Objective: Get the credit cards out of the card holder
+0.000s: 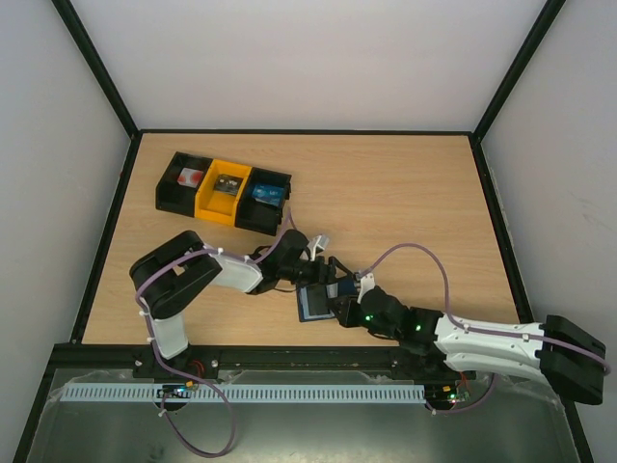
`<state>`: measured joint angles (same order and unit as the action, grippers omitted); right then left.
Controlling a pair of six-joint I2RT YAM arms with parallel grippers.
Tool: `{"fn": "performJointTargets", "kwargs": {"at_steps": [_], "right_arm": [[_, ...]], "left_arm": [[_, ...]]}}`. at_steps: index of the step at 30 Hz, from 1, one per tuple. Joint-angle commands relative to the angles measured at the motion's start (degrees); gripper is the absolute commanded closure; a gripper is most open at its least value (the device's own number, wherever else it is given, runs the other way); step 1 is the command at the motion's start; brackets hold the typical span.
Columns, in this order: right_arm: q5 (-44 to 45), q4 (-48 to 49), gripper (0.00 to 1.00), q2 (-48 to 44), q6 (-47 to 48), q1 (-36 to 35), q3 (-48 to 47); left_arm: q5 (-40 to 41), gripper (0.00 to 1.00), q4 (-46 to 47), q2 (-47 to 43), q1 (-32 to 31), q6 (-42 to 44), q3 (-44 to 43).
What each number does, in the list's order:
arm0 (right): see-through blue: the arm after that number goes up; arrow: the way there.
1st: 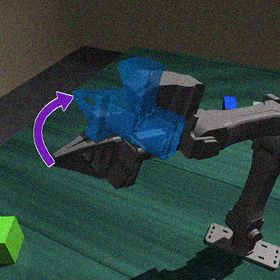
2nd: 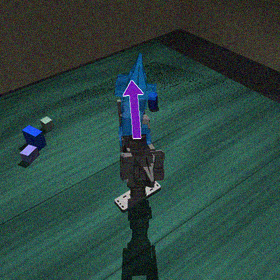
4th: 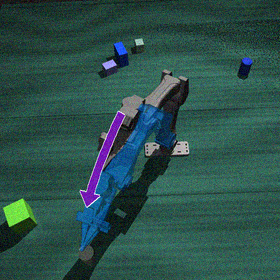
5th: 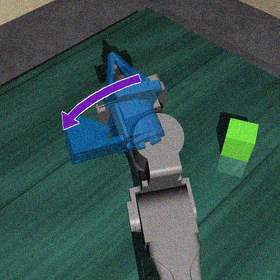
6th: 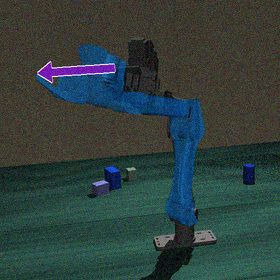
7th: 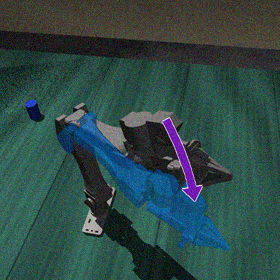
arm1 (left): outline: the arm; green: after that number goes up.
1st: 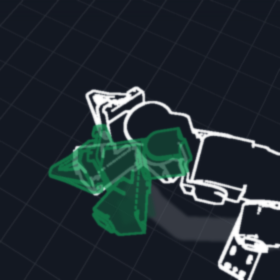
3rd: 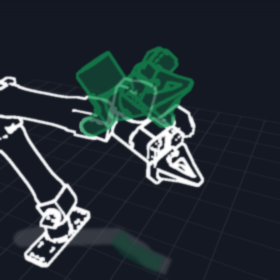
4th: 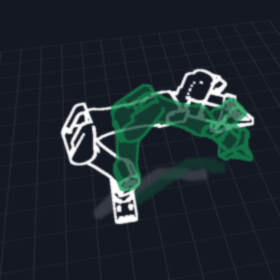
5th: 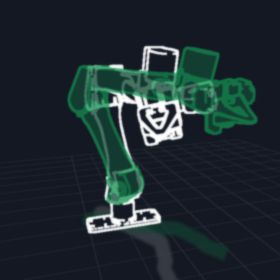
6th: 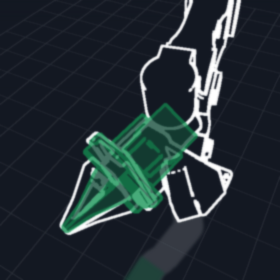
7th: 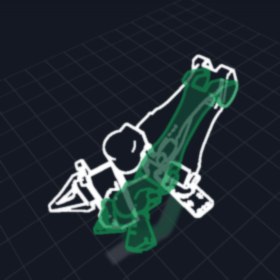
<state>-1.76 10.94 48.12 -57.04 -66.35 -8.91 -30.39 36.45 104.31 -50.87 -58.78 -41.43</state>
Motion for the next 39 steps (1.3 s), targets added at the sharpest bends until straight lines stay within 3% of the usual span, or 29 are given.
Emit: {"fn": "performJointTargets", "kwargs": {"at_steps": [1, 9, 19, 24, 31, 39], "right_arm": [[3.15, 2.37, 0.86, 1.92, -0.09, -0.27, 1.32], [8.70, -3.65, 0.87, 5.02, -1.90, -0.27, 1.13], [10.28, -4.19, 0.87, 5.13, -3.85, -0.27, 4.36], [10.51, -5.35, 0.87, 5.57, -5.98, -0.28, 4.46], [8.90, -9.11, 0.88, -0.87, -4.61, -0.27, -0.04], [4.29, -3.80, 0.87, 1.78, -3.30, -0.27, -2.69]], "left_arm": [[0.34, 0.21, 1.17, 0.20, -0.31, 0.18, -1.63], [0.95, 0.21, -0.98, -3.50, 0.22, 0.63, -1.14], [6.50, 0.27, -10.61, -12.41, 2.60, 2.68, 2.40], [9.29, 0.36, -15.88, -16.65, 3.33, 5.02, 5.04], [8.70, 0.55, -13.87, -18.55, 3.41, 4.74, 10.80], [7.97, 0.64, -12.43, -19.91, 3.24, 5.61, 14.52]]}}
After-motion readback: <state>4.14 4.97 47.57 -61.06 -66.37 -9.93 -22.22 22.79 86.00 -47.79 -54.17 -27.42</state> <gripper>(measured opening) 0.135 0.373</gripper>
